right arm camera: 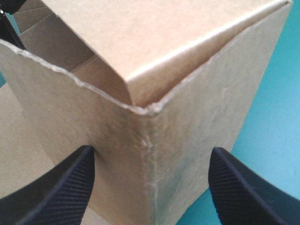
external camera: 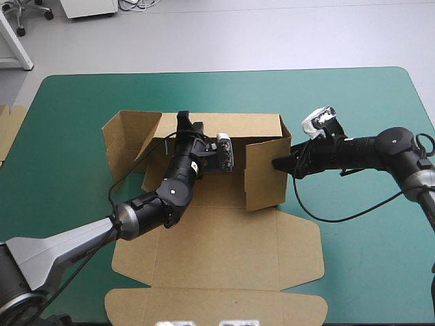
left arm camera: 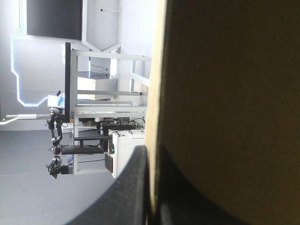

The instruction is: Fold the box

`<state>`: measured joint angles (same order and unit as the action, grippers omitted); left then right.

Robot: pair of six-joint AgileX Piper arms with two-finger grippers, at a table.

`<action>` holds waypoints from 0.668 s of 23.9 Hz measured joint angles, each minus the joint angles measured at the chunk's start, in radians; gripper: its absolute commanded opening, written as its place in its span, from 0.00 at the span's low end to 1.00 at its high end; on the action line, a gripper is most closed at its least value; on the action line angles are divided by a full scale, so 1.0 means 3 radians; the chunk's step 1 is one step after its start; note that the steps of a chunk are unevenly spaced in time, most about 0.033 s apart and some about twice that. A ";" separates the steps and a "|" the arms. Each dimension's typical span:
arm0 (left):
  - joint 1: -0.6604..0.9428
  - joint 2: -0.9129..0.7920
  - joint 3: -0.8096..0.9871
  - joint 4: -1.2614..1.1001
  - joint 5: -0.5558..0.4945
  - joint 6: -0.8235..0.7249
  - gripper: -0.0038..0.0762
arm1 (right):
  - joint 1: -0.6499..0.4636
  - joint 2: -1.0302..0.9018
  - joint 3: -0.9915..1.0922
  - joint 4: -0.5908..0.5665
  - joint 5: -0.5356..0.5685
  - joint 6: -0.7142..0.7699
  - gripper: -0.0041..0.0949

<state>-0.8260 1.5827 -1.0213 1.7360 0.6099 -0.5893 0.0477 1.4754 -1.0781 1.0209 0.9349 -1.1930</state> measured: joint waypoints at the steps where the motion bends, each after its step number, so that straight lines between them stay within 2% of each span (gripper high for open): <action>1: 0.0000 0.0000 0.0000 0.0000 0.0000 0.0000 0.03 | 0.0061 0.0000 0.0000 0.0000 -0.0043 0.0005 0.64; 3: 0.0000 0.0000 0.0000 0.0000 0.0000 0.0000 0.04 | 0.0241 0.0000 0.0000 -0.0061 -0.0195 0.0089 0.60; 6: 0.0000 0.0000 0.0000 0.0000 0.0000 0.0000 0.04 | 0.0382 -0.0008 0.0000 -0.0285 -0.0426 0.0486 0.60; 10: 0.0000 0.0000 0.0000 0.0000 -0.0003 0.0003 0.04 | 0.0396 -0.0008 0.0000 -0.0345 -0.0480 0.0834 0.60; 16: 0.0000 0.0000 0.0000 0.0000 -0.0003 0.0040 0.04 | 0.0468 -0.0027 0.0000 -0.0508 -0.0556 0.1058 0.60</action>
<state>-0.8260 1.5827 -1.0213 1.7360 0.6090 -0.5772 0.1882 1.4673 -1.0781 0.8685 0.7682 -0.8757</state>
